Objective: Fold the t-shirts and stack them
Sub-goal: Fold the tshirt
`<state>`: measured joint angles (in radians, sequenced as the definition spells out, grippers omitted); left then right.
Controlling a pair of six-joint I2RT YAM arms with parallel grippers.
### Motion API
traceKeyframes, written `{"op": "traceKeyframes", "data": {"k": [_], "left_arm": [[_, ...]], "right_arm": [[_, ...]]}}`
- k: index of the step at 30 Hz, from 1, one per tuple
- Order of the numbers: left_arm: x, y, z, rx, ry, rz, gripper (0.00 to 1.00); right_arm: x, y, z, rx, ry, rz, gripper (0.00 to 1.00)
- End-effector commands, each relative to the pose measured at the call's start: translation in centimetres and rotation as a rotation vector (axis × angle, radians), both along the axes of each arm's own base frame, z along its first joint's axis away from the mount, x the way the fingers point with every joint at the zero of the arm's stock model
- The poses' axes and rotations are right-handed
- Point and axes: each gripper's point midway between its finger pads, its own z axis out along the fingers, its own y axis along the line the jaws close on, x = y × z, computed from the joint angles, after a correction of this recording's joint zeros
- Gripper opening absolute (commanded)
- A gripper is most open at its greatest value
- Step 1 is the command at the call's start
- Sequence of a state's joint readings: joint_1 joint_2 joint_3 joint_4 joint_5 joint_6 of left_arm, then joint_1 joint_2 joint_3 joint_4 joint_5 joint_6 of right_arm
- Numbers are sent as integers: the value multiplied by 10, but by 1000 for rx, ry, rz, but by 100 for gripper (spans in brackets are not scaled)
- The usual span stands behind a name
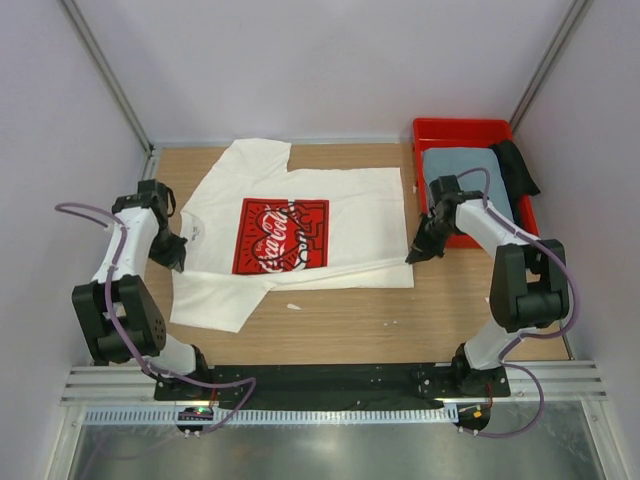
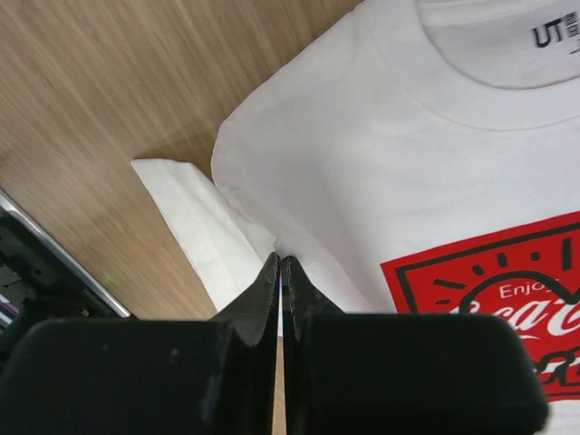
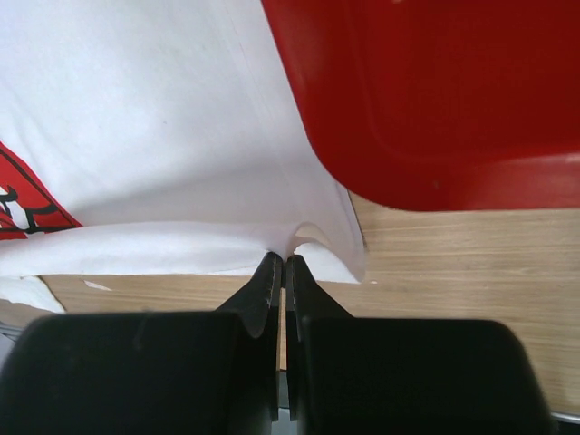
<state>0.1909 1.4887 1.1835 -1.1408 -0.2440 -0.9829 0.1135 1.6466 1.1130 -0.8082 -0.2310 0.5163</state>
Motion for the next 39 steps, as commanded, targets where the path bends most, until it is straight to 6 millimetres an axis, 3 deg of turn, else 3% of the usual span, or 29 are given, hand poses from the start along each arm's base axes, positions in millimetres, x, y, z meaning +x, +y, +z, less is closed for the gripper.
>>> {"op": "traceKeyframes", "data": {"k": [1,9,13,22,30,39], "left_arm": [[28,5,13,19,-78,-30,0],[69,-2,9,-28,-95,-86,0],[80,-6,4,-38,-79,-107,0],[92,-1,3,-24,-68,-105,0],[102,5,27,15,-122,-91,0],[113,-7,0,-64,-72,-124,0]], "right_arm": [[18,-7,6,-41,-42,3,1],[29,-16,-1,-96,-35,3,1],[36,-19,-5,-116,-34,0,1],[48,-20,-12,-119,-32,-8,1],[43,-25,-8,-140,-30,-9,1],[51,-27,-9,-157,-53,-25,1]]}}
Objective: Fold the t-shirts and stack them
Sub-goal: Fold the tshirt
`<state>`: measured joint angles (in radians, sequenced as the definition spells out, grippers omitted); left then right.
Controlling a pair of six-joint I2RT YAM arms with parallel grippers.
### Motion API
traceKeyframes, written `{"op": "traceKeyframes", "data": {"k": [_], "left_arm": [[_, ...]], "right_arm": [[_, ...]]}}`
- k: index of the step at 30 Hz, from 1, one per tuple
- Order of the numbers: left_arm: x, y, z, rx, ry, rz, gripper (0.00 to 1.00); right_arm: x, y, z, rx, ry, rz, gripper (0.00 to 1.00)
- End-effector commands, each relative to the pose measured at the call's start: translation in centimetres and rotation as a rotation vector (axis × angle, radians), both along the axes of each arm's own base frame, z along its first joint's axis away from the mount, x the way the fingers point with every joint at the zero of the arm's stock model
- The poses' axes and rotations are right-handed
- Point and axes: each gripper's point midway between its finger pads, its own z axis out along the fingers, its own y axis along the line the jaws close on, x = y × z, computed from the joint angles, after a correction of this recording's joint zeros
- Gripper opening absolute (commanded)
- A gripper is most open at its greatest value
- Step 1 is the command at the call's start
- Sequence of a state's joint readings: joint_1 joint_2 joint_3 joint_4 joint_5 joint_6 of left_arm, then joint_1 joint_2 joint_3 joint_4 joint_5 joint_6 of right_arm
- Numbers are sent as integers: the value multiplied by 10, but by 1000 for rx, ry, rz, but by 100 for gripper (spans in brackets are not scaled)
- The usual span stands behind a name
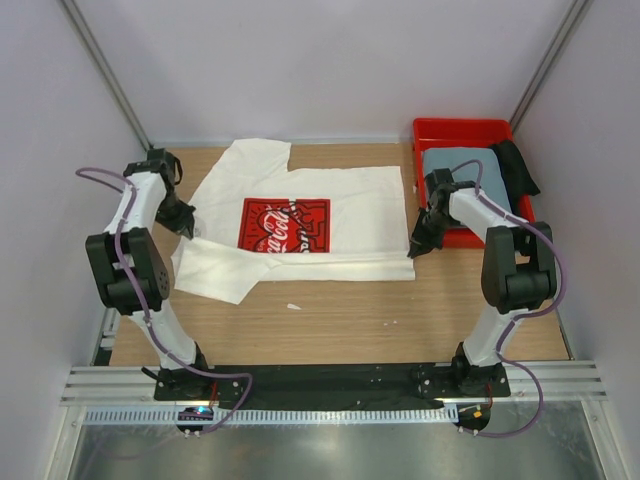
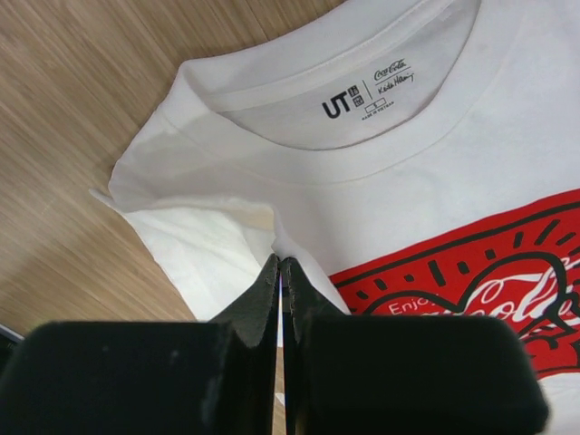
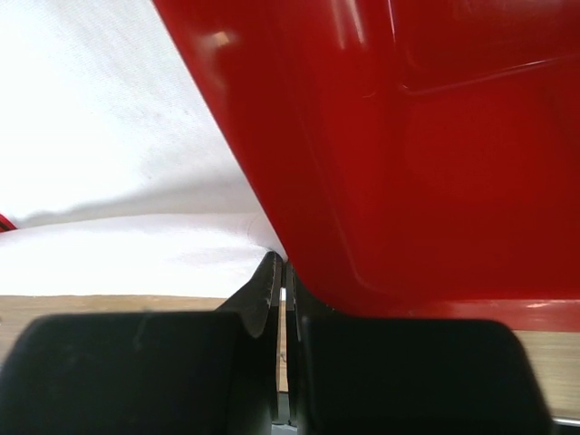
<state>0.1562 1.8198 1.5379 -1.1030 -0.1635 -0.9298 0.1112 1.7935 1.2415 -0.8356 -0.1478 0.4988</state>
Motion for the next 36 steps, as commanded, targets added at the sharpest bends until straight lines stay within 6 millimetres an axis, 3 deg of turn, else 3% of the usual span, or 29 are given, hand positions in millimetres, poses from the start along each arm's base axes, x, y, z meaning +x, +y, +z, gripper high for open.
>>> {"op": "traceKeyframes", "data": {"k": [1,10,17,36], "left_arm": [[10,-2,0,-3,-11,-27,0],[23,0,2,2,-28,-33,0],[30,-2,-8,-16,-15,-39,0],[34,0,-21,-14,15,-50,0]], "right_arm": [[27,-16,8,-74,-96,-21,1],[38,-24,7,-124,-105,-17,1],[39,-25,6,-132,-100,-15,1],[44,-26,-2,-180,-104,-2,1]]}}
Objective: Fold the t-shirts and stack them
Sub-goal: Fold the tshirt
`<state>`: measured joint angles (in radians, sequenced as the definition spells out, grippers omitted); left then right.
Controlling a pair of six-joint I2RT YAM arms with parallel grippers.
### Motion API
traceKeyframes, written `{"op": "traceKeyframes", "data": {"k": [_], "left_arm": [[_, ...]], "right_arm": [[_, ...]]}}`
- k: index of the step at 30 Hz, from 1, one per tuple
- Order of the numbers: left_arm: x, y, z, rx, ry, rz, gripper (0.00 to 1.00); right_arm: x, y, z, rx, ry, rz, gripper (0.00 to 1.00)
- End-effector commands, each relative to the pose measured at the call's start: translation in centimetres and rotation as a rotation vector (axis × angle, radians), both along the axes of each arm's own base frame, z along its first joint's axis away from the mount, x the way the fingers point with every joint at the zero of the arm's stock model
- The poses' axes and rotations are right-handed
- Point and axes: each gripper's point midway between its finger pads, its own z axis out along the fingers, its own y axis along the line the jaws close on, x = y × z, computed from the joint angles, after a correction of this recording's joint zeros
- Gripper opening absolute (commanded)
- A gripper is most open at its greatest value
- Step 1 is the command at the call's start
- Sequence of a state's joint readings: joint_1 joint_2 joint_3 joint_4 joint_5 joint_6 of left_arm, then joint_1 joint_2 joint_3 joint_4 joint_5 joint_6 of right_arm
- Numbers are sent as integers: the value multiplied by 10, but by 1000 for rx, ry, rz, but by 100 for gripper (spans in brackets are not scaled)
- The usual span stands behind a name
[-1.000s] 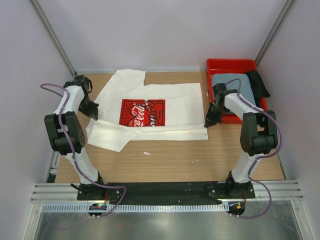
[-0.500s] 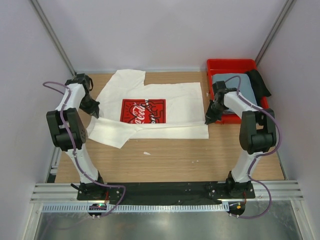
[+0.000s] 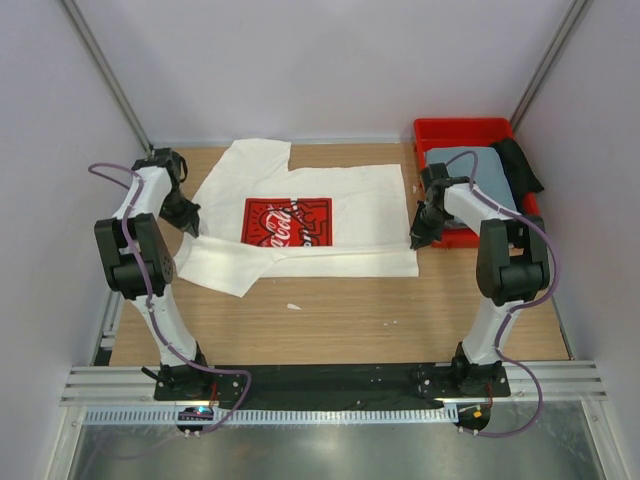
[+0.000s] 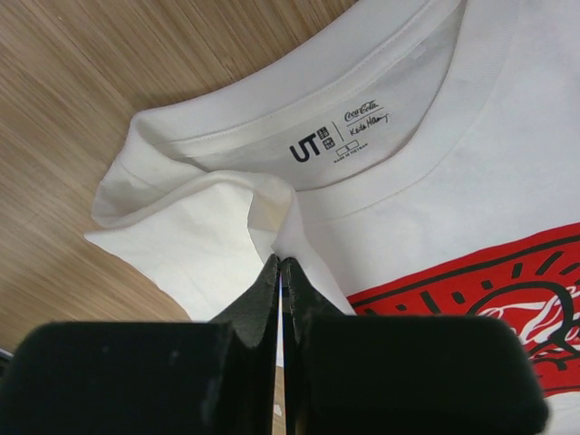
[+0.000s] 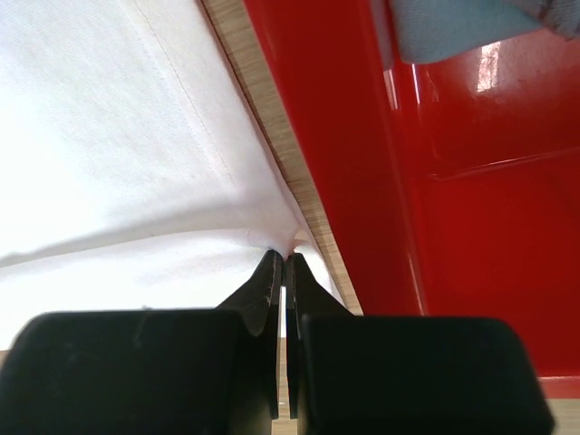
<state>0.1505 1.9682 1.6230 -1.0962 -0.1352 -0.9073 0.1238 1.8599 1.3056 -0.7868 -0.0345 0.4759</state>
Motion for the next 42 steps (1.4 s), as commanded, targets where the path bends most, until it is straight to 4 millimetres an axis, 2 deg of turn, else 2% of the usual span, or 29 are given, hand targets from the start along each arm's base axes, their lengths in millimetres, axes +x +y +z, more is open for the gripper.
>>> {"op": "traceKeyframes", "data": {"k": [1,42], "left_arm": [[13,4,9,20,-42,-19,0],[15,5,0,21,-23,-26,0]], "right_arm": [[15,-14,6,-73,-45,-14,1],[24,-17,3,-99,-48,-13,4]]}}
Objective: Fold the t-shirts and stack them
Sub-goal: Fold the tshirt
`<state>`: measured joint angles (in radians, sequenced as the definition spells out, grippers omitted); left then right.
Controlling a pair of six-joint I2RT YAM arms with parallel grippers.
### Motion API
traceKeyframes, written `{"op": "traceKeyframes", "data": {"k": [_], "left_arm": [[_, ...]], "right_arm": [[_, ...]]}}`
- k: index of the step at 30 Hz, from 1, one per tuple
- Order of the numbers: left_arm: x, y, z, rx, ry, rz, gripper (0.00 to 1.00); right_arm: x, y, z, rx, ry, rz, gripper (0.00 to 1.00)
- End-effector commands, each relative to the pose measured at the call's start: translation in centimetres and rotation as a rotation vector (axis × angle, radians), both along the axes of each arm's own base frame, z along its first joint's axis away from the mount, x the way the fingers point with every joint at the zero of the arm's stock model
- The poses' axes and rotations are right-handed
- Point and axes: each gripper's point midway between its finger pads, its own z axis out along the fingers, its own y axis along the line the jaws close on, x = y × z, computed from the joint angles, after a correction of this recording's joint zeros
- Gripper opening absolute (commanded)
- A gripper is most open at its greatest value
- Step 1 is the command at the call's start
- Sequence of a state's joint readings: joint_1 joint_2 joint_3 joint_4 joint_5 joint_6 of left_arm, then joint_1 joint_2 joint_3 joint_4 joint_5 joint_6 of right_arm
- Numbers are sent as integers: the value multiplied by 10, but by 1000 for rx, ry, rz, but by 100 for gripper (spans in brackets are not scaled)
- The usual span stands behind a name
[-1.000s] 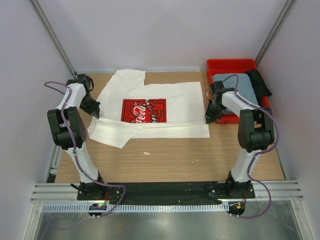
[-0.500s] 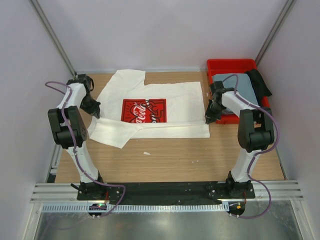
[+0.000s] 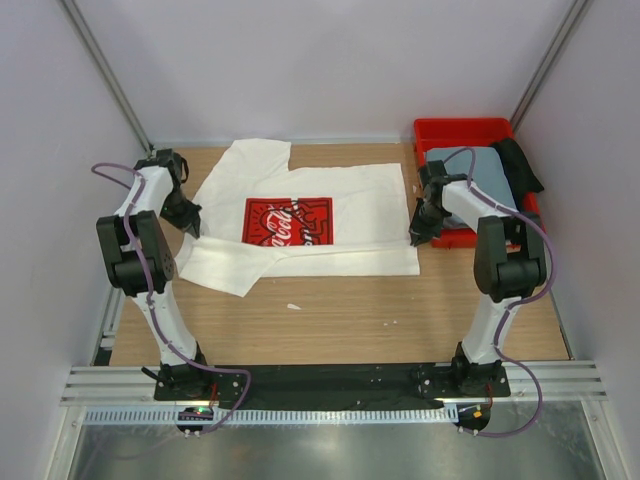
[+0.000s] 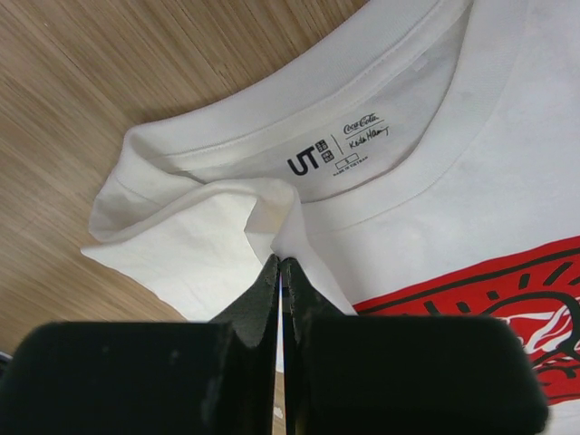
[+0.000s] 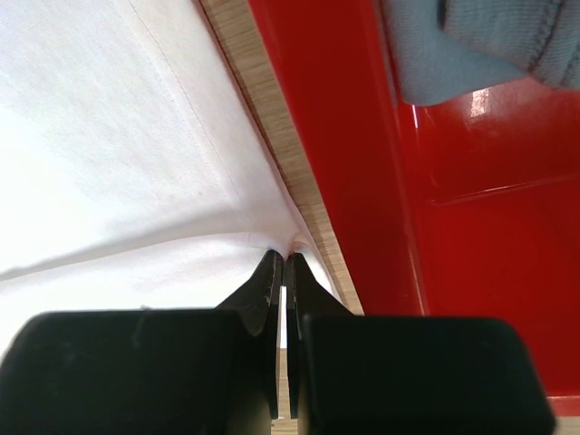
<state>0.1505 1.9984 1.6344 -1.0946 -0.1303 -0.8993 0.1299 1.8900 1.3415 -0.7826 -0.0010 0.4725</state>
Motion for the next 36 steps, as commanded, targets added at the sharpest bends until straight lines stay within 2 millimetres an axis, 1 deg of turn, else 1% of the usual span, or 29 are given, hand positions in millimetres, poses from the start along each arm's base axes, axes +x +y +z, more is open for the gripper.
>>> {"op": "traceKeyframes", "data": {"k": [1,9,12,17,23,26,27,28,29,30,31,32,33,34,35,36], "left_arm": [[12,6,7,30,-37,-19,0],[12,7,5,35,-29,-18,0],[13,9,5,41,-31,-16,0],[14,10,5,42,-26,-16,0],[15,10,2,42,-16,-17,0],[14,13,5,55,-17,-17,1],[15,14,8,61,-23,-16,4],[14,15,11,69,-26,-19,8],[12,18,22,95,-40,-19,19],[10,20,29,106,-51,-17,23],[7,22,35,119,-62,-23,27],[4,23,51,137,-101,-24,35],[-4,22,51,138,-95,-28,39],[-10,21,56,141,-105,-35,43],[-15,18,67,138,-137,-45,45],[-20,16,71,134,-149,-54,45]], "right_arm": [[13,-15,4,-69,-34,-15,4],[22,-18,1,-97,-41,-19,4],[26,-22,1,-118,-47,-20,4],[28,-22,-4,-125,-34,-16,4],[31,-23,-3,-127,-39,-19,4],[35,-22,0,-124,-45,-15,12],[37,-21,3,-120,-47,-13,16],[38,-19,7,-109,-51,-9,23],[38,-18,11,-105,-52,-5,27],[43,-15,25,-101,-80,0,36],[44,-14,34,-101,-97,6,40],[41,-12,40,-102,-96,18,44],[39,-11,54,-100,-122,23,51],[36,-8,57,-97,-125,35,54],[28,-5,58,-91,-112,54,55],[24,-2,61,-81,-113,66,57]]}}
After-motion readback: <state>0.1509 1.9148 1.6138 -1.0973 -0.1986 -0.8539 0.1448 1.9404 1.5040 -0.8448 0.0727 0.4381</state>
